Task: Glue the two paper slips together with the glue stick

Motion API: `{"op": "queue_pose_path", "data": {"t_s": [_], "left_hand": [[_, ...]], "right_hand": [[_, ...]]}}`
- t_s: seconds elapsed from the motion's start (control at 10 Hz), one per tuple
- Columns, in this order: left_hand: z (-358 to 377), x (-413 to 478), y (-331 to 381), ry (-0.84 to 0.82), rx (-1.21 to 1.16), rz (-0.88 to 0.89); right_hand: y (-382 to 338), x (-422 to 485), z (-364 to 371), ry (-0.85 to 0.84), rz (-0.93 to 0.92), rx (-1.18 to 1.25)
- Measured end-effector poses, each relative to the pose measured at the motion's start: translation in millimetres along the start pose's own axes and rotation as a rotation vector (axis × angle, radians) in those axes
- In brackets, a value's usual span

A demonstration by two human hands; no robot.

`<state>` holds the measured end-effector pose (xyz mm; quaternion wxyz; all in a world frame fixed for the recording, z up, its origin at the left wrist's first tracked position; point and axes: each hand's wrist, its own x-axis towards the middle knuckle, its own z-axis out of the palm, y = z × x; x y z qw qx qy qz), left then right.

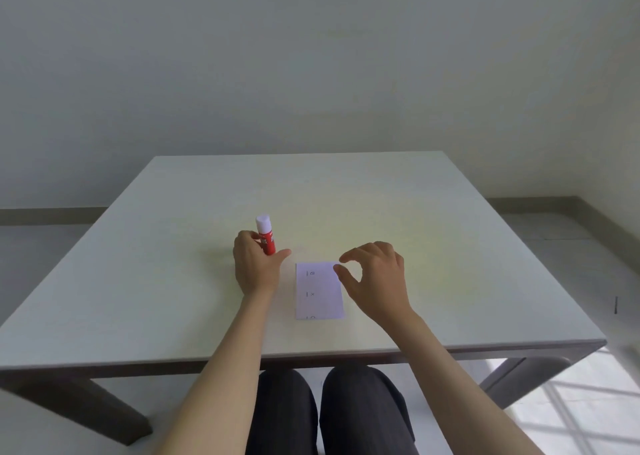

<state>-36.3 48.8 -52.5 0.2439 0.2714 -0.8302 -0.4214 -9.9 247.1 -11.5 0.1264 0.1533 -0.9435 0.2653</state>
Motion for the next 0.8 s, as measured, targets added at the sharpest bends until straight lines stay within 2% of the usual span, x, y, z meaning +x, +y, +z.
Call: {"op": "queue_pose_path", "data": {"t_s": [0.1, 0.3, 0.4, 0.6, 0.8], "left_hand": [[-6, 4, -1, -0.098, 0.101, 0.000], [-27, 13, -1, -0.192, 0.084, 0.039], [-31, 13, 6, -0.123, 0.089, 0.104], [-28, 13, 9, -0.071, 0.099, 0.088], [-31, 11, 7, -0.107, 0.066, 0.070]], "right_hand": [[2, -2, 12, -0.083, 0.008, -0.039], [-14, 13, 25, -0.200, 0.011, -0.016], [-23, 19, 23, -0.196, 0.003, -0.007], [-22, 17, 14, -0.190, 0.011, -0.009], [-16, 21, 13, -0.203, 0.021, -0.033]]}}
